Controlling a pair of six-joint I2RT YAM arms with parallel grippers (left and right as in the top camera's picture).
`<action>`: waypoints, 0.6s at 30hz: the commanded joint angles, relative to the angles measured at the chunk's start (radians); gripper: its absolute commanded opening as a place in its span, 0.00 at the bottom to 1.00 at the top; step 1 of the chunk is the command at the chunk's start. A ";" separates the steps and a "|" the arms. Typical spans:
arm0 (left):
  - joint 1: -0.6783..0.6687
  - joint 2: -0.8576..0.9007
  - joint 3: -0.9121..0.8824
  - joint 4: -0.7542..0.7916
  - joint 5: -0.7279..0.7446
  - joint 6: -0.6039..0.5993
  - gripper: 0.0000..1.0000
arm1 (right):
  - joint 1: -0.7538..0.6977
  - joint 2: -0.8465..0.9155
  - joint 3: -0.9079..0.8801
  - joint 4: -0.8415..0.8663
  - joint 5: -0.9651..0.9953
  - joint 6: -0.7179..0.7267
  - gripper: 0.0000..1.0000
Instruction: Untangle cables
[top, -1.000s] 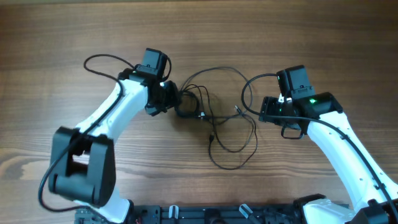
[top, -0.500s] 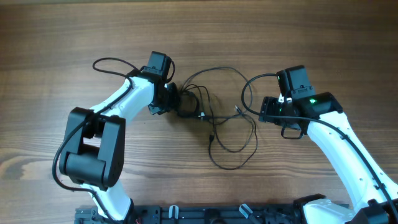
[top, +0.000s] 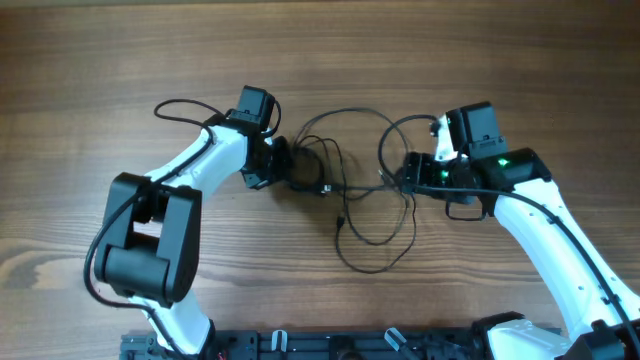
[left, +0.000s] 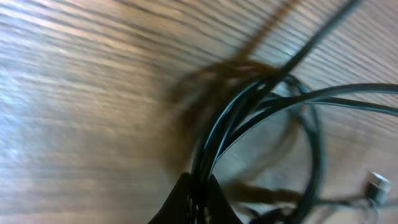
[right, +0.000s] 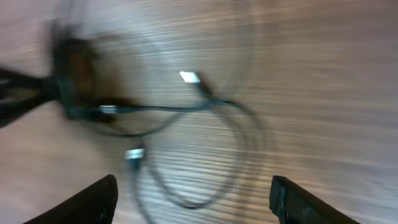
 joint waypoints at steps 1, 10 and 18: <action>0.002 -0.167 0.039 -0.002 0.148 0.007 0.04 | 0.008 0.005 0.003 0.056 -0.315 -0.054 0.76; 0.001 -0.426 0.039 -0.097 0.149 0.007 0.04 | 0.131 0.005 0.003 0.214 -0.458 0.110 0.61; 0.001 -0.428 0.039 -0.142 0.273 0.008 0.04 | 0.140 0.007 0.003 0.251 -0.404 0.161 0.60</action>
